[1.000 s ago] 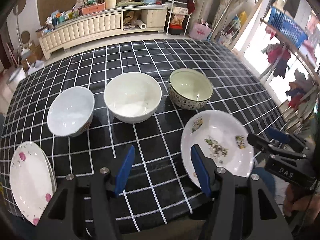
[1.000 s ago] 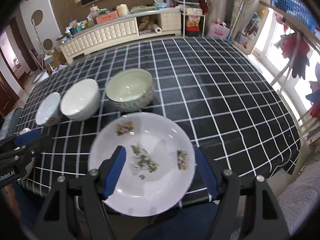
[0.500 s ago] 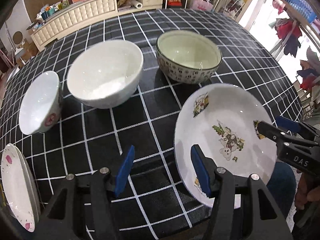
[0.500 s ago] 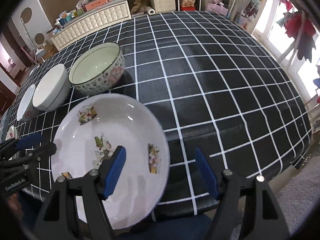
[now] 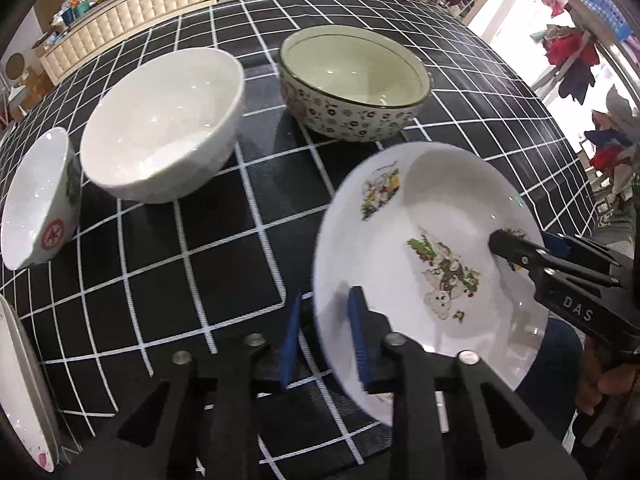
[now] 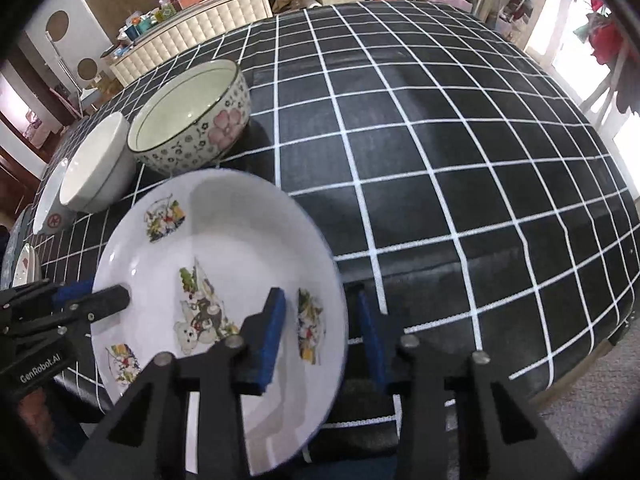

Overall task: Organize plates and bowls
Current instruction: 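Grasp the rim of the cartoon-print plate with the left gripper, then carry the cartoon-print plate onto the pink-petal plate and open the left gripper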

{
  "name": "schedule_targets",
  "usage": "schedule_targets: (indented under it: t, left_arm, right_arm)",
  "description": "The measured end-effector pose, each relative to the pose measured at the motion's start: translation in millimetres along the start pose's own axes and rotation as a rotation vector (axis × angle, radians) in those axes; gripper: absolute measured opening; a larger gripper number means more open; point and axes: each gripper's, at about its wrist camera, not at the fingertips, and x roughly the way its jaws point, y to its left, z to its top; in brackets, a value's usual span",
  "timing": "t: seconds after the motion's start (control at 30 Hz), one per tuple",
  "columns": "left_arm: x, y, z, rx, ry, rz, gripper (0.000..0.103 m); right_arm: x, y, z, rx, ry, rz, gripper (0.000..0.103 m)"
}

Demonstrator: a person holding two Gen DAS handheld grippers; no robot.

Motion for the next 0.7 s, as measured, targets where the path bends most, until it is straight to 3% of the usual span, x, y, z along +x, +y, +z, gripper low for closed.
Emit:
schedule_targets:
  t: [0.17,0.23,0.7]
  left_arm:
    - [2,-8,1,0.025,0.002,0.021,0.017]
    - [3,-11,2,0.027,0.007,0.023,0.017]
    - [-24,2,-7,0.003,-0.035,0.036,0.016]
  right_arm:
    - [1,3,1,-0.007,-0.002,0.0,0.041]
    - [1,6,1,-0.017,-0.008,0.014,0.035]
    - [-12,15,2,0.02,-0.047,-0.002,0.034]
